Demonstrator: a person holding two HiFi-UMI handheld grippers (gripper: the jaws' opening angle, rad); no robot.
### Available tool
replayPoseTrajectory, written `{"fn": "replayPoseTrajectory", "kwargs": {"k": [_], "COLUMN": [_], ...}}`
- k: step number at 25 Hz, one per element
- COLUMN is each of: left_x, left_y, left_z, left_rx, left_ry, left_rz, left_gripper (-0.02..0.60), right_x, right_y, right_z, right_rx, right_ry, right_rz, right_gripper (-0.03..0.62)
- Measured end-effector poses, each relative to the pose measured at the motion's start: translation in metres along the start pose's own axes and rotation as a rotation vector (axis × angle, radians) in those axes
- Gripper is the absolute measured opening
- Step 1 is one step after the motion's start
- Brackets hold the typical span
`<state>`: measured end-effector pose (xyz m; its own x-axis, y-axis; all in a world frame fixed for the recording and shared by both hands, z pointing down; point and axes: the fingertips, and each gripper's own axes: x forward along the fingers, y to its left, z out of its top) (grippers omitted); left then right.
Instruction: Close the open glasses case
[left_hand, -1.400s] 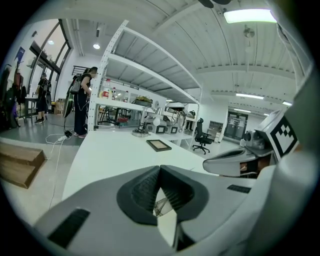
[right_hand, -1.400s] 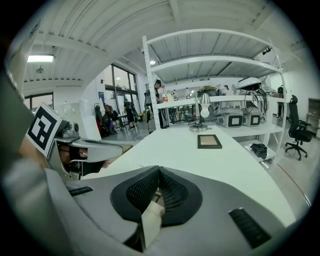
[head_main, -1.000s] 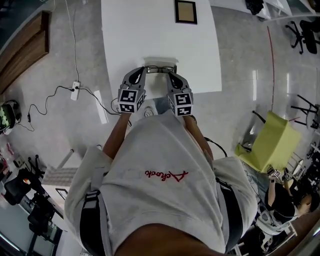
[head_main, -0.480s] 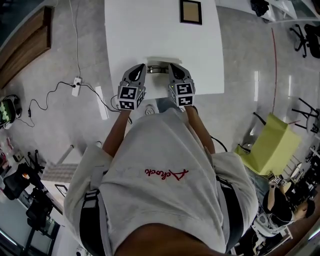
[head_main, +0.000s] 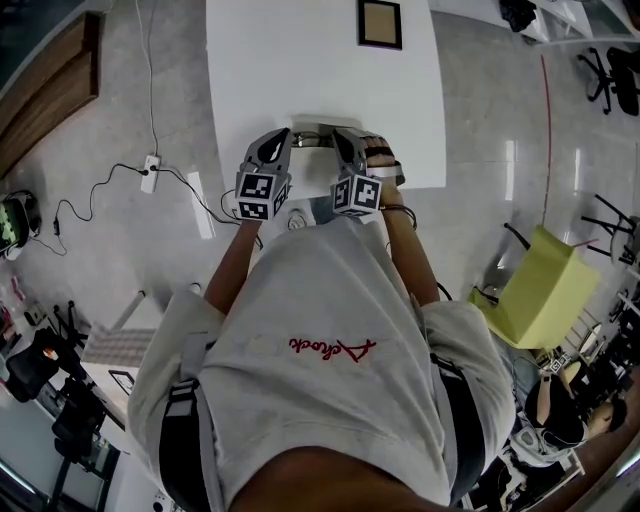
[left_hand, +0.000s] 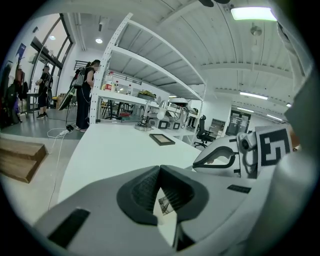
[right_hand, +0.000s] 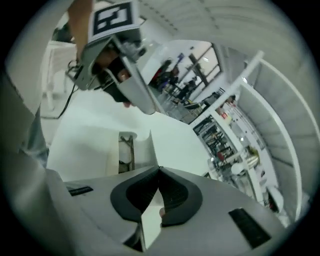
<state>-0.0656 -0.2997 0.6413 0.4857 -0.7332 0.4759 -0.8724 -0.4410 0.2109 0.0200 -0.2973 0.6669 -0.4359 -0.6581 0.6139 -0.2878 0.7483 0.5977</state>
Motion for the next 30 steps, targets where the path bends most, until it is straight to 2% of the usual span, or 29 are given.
{"fn": "replayPoseTrajectory", "kwargs": {"k": [1,3,6,9,10,11,16,18,19,20,30], "left_x": [0.001,0.003,0.003,0.001,0.001,0.0,-0.001,-0.001,-0.001,-0.001,0.0], "left_y": [-0.001,-0.003,-0.003,0.001,0.001,0.002,0.0,0.0,0.001,0.0,-0.002], "left_z": [0.0,0.001,0.002,0.0,0.0,-0.001,0.0,-0.001,-0.001,-0.001,-0.004], "left_rx": [-0.001,-0.004,-0.004,-0.005,-0.006,-0.007,-0.009,-0.01,-0.012,-0.014,-0.013], "left_ry": [-0.001,-0.004,-0.005,-0.005,-0.005,-0.007,-0.011,-0.012,-0.012,-0.013,-0.012], "left_rz": [-0.002,-0.004,-0.004,-0.002,-0.002,-0.003,-0.004,-0.005,-0.005,-0.006,-0.013], "left_gripper": [0.018,0.018,0.018,0.018,0.018,0.018,0.018,0.018,0.018,0.018,0.018], "right_x": [0.001,0.002,0.004,0.008,0.01,0.012,0.017,0.019,0.019,0.02,0.016], "right_y": [0.001,0.001,-0.001,0.001,0.003,0.005,0.005,0.003,0.002,0.002,0.012], "right_z": [0.0,-0.001,-0.002,-0.002,-0.003,-0.004,-0.008,-0.009,-0.01,-0.01,-0.01], "right_rx": [-0.084,-0.141,-0.134,-0.069,-0.057,-0.057,-0.086,-0.1,-0.112,-0.123,-0.107], "right_ry": [0.008,0.009,0.002,0.009,0.015,0.021,0.038,0.043,0.045,0.045,0.046], "right_rz": [-0.001,0.003,0.002,0.017,0.029,0.039,0.045,0.037,0.031,0.028,0.06], "right_gripper": [0.018,0.018,0.018,0.024,0.089,0.108,0.115,0.102,0.046,0.026,0.015]}}
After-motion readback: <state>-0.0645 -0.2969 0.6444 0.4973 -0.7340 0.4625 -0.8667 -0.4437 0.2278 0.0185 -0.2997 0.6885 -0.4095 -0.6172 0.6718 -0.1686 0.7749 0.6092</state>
